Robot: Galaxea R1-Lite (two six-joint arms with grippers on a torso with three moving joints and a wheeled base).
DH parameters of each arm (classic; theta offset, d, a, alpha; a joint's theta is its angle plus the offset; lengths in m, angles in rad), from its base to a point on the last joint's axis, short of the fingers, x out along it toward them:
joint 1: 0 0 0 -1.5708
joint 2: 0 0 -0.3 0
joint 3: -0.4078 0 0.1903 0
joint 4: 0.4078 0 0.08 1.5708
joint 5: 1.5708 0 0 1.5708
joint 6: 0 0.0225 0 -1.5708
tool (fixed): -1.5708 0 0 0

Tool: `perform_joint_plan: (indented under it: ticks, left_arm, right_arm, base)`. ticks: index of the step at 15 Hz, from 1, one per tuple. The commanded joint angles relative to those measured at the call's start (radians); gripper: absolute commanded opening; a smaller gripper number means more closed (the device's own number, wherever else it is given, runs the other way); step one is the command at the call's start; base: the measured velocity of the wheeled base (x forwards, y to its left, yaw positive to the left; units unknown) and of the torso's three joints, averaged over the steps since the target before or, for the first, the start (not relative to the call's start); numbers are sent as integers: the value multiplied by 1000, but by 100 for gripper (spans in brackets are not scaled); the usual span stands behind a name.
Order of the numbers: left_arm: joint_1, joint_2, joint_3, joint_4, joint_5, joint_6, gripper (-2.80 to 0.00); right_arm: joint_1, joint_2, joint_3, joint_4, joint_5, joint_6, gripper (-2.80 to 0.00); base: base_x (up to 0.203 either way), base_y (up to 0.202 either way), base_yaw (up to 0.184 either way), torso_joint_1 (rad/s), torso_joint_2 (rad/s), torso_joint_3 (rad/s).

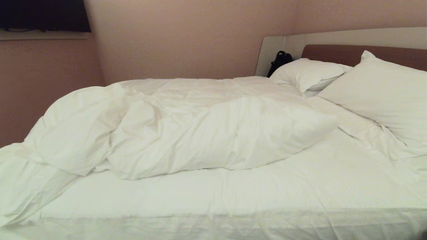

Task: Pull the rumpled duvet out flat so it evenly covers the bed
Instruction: Hold the folded corner of the quilt

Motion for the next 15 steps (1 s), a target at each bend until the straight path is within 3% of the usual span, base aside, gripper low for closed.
perform_joint_plan:
  ticks: [1,11,15]
  left_arm:
    - [0,0,0,0,0,0,-280]
    - [0,0,0,0,0,-1,-280]
    - [0,0,0,0,0,-1,-280]
  right_arm:
    - [0,0,0,0,0,0,-280]
    - [0,0,0,0,1,0,-280]
    - [2,0,0,0,0,0,-280]
  base:
    - [0,-190,0,2,1,2]
    - [0,-186,0,3,2,3]
    - [0,-22,-1,0,2,1]
